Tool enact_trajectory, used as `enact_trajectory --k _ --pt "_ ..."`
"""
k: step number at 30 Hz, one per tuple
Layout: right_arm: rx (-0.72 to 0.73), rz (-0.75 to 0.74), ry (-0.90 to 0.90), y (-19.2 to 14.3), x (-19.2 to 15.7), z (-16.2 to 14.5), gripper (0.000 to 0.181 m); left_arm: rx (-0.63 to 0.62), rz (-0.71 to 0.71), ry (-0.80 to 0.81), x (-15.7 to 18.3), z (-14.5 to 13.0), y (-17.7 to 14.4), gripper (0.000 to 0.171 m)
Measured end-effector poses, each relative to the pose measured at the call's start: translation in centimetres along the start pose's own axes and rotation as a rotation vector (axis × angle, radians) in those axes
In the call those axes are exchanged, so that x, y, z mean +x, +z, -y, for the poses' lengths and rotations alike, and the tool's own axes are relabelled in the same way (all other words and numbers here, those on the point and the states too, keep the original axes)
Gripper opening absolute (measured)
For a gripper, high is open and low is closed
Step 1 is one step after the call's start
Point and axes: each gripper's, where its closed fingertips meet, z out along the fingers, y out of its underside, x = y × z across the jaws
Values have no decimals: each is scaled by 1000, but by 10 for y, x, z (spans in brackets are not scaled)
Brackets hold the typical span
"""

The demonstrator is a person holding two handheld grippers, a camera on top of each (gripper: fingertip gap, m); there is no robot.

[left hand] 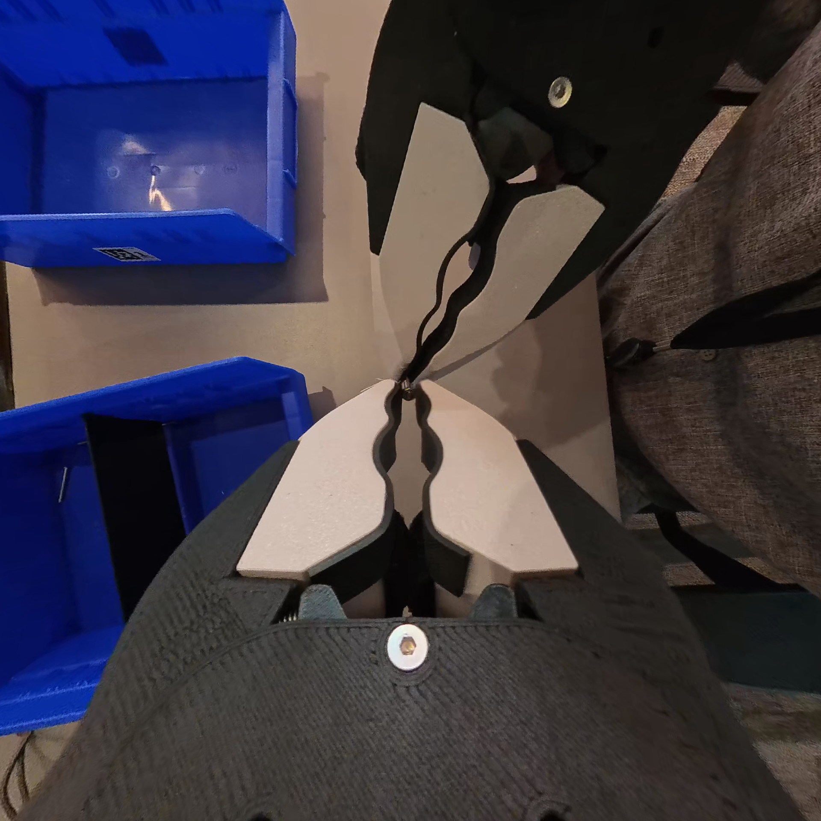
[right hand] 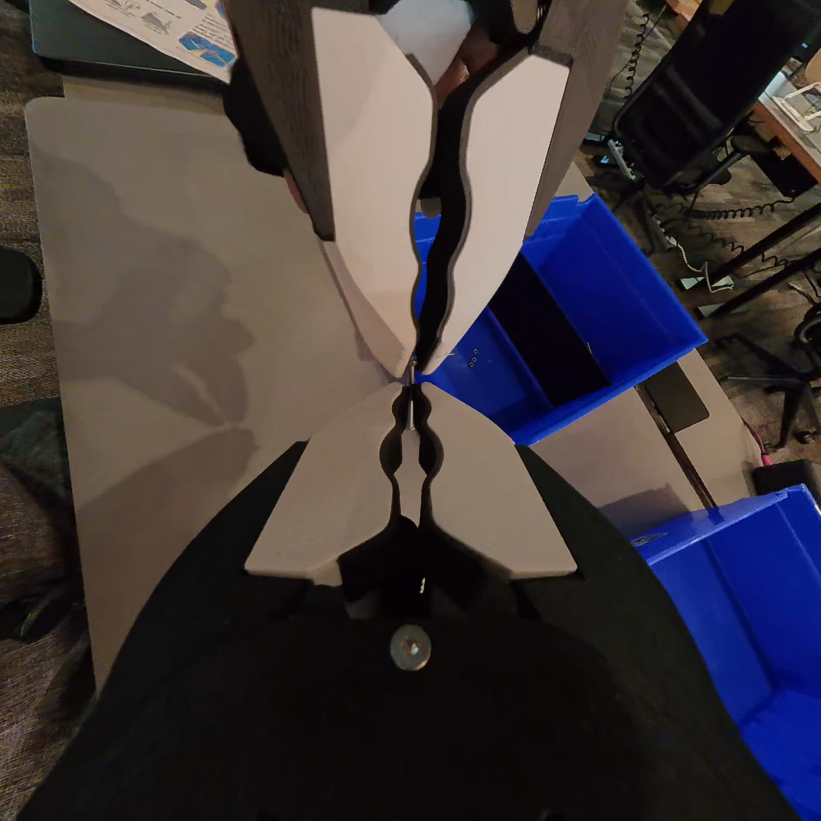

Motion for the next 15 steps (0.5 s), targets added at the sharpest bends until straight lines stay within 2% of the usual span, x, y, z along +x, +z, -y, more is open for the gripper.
enact_trajectory --k 4,8,11,15 --pt "23 49 24 -1 -3 1 2 3 -2 39 2 0 -1 5" --pt "85 198 103 -6 -10 4 2 2 -3 133 8 2 -2 5" --pt "124 378 159 -8 -22 3 2 -14 -45 255 19 0 0 5" --pt "246 761 283 -26 -47 12 1 45 -170 460 45 6 -6 5"
